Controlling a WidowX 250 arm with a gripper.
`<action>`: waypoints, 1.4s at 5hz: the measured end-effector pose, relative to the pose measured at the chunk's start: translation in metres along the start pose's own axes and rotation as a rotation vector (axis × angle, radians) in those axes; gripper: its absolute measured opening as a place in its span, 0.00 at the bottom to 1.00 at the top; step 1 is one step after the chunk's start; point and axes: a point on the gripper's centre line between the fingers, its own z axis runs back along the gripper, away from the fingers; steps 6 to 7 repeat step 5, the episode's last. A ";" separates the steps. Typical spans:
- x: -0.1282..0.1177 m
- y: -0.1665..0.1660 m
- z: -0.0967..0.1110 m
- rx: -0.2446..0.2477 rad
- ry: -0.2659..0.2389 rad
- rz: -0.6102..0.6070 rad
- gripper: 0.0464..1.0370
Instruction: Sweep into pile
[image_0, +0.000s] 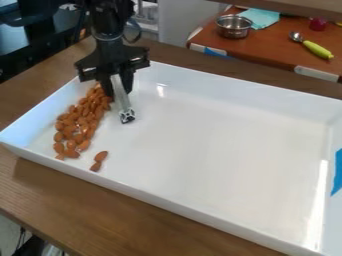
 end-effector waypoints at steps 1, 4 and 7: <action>-0.014 0.012 0.002 0.029 0.027 0.159 0.29; -0.049 0.037 0.015 0.058 0.014 0.247 0.29; -0.061 0.034 0.022 0.050 -0.017 0.143 0.29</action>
